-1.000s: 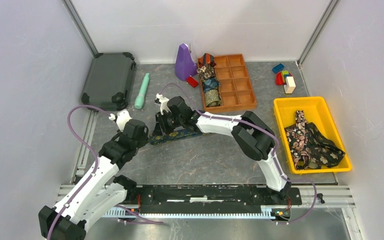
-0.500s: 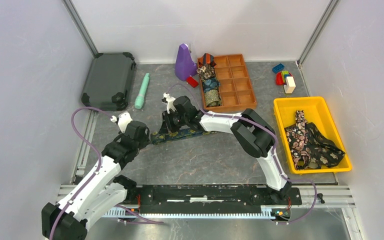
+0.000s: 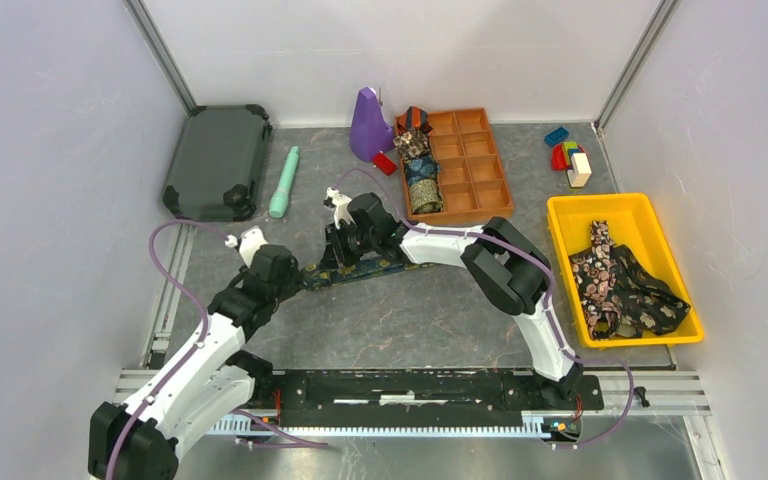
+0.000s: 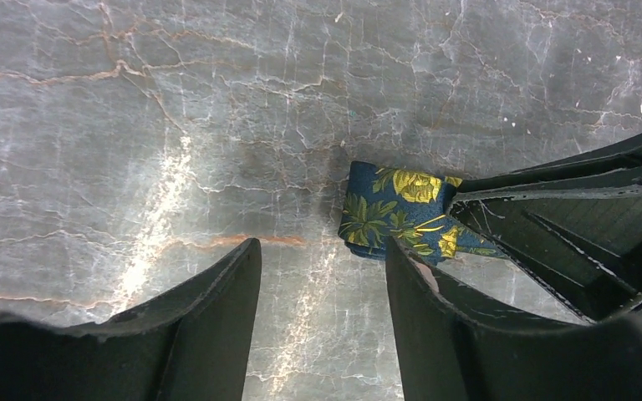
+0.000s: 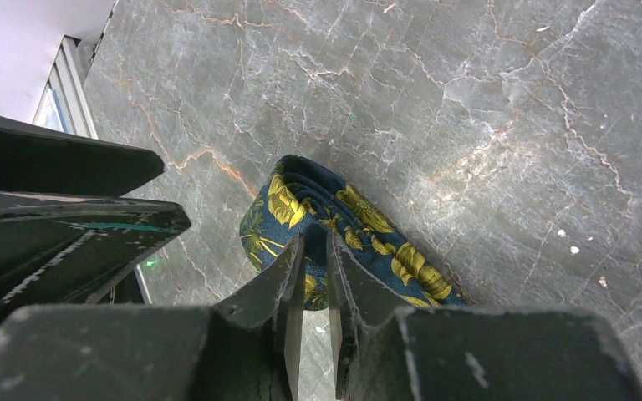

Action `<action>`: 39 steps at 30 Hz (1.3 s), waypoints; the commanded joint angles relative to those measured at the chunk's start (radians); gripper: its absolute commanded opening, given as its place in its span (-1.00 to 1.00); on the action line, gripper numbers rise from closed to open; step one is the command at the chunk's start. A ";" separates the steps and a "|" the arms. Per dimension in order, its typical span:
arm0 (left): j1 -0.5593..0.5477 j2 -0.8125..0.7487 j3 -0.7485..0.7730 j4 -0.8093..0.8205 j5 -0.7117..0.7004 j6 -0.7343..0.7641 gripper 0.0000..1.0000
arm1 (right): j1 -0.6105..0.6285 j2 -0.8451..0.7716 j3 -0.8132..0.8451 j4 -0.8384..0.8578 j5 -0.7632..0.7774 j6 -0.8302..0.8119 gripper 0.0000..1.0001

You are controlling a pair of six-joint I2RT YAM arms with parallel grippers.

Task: Roll the ties
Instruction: Roll the tie at the center of the board.

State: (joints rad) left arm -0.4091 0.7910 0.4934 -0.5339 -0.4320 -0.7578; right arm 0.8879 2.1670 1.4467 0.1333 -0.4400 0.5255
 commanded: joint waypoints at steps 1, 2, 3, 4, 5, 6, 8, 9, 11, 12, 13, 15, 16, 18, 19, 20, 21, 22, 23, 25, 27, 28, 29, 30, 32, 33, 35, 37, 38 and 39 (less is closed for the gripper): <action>0.030 -0.012 -0.043 0.130 0.091 0.055 0.30 | 0.002 -0.015 -0.001 0.047 -0.022 -0.027 -0.58; 0.035 -0.012 -0.053 0.148 0.107 0.057 0.33 | 0.002 -0.014 -0.003 0.048 -0.024 -0.029 -0.58; 0.040 -0.011 -0.064 0.171 0.126 0.059 0.37 | 0.001 -0.014 -0.005 0.049 -0.024 -0.032 -0.59; 0.046 -0.009 -0.075 0.193 0.149 0.061 0.42 | 0.000 -0.014 -0.007 0.052 -0.023 -0.034 -0.59; 0.051 -0.007 -0.088 0.218 0.166 0.061 0.46 | 0.000 -0.013 -0.012 0.056 -0.023 -0.035 -0.59; 0.058 -0.006 -0.101 0.240 0.185 0.060 0.47 | 0.000 -0.013 -0.015 0.061 -0.024 -0.037 -0.59; 0.075 -0.001 -0.122 0.274 0.216 0.054 0.51 | 0.000 -0.013 -0.025 0.068 -0.024 -0.041 -0.59; 0.083 0.001 -0.134 0.289 0.230 0.051 0.51 | -0.002 -0.013 -0.031 0.072 -0.025 -0.043 -0.59; 0.096 0.002 -0.156 0.323 0.259 0.048 0.51 | -0.005 -0.010 -0.046 0.090 -0.032 -0.042 -0.59; 0.102 0.002 -0.165 0.339 0.272 0.045 0.51 | -0.007 -0.010 -0.051 0.095 -0.035 -0.042 -0.59; 0.109 0.003 -0.171 0.349 0.282 0.042 0.50 | -0.008 -0.009 -0.058 0.103 -0.038 -0.045 -0.59; 0.120 0.004 -0.172 0.357 0.295 0.036 0.49 | -0.010 -0.010 -0.072 0.120 -0.043 -0.046 -0.59; 0.128 0.005 -0.178 0.367 0.307 0.028 0.47 | -0.012 -0.010 -0.080 0.131 -0.046 -0.047 -0.59; 0.144 0.010 -0.187 0.388 0.333 0.018 0.45 | -0.016 -0.007 -0.093 0.151 -0.053 -0.051 -0.59; 0.150 0.013 -0.192 0.395 0.341 0.007 0.45 | -0.018 -0.006 -0.101 0.163 -0.057 -0.052 -0.59; 0.159 0.019 -0.199 0.406 0.351 -0.011 0.45 | -0.020 -0.005 -0.108 0.172 -0.062 -0.051 -0.59; 0.172 0.029 -0.212 0.433 0.373 -0.030 0.44 | -0.022 -0.003 -0.115 0.184 -0.069 -0.051 -0.59; 0.184 0.042 -0.229 0.467 0.400 -0.050 0.43 | -0.026 -0.004 -0.122 0.195 -0.074 -0.049 -0.59; 0.197 0.059 -0.243 0.504 0.424 -0.068 0.41 | -0.029 -0.005 -0.130 0.204 -0.077 -0.046 -0.60; 0.210 0.094 -0.270 0.577 0.472 -0.088 0.36 | -0.031 -0.008 -0.144 0.220 -0.082 -0.044 -0.60; 0.211 0.121 -0.280 0.603 0.478 -0.099 0.34 | -0.033 -0.010 -0.152 0.226 -0.084 -0.046 -0.60; 0.212 0.128 -0.283 0.609 0.480 -0.102 0.33 | -0.034 -0.010 -0.155 0.231 -0.085 -0.045 -0.60; 0.211 0.127 -0.286 0.613 0.481 -0.105 0.31 | -0.033 -0.009 -0.157 0.233 -0.086 -0.046 -0.61; 0.211 0.122 -0.290 0.617 0.481 -0.108 0.29 | -0.034 -0.008 -0.158 0.239 -0.088 -0.045 -0.61; 0.211 0.101 -0.300 0.617 0.476 -0.116 0.27 | -0.034 -0.005 -0.162 0.250 -0.091 -0.039 -0.61; 0.211 0.088 -0.302 0.611 0.470 -0.114 0.24 | -0.033 -0.003 -0.161 0.252 -0.092 -0.037 -0.61; 0.211 0.068 -0.310 0.602 0.455 -0.115 0.17 | -0.033 0.000 -0.164 0.262 -0.095 -0.034 -0.62; 0.211 0.058 -0.321 0.609 0.450 -0.118 0.06 | -0.034 0.006 -0.167 0.271 -0.099 -0.028 -0.62; 0.211 0.057 -0.322 0.611 0.449 -0.120 0.02 | -0.034 0.007 -0.169 0.276 -0.100 -0.026 -0.62; 0.211 0.057 -0.322 0.612 0.449 -0.121 -0.01 | -0.033 0.008 -0.169 0.279 -0.101 -0.024 -0.62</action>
State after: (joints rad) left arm -0.2024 0.8616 0.1875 0.0406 0.0200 -0.8398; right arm 0.8528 2.1677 1.2930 0.3611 -0.5236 0.5007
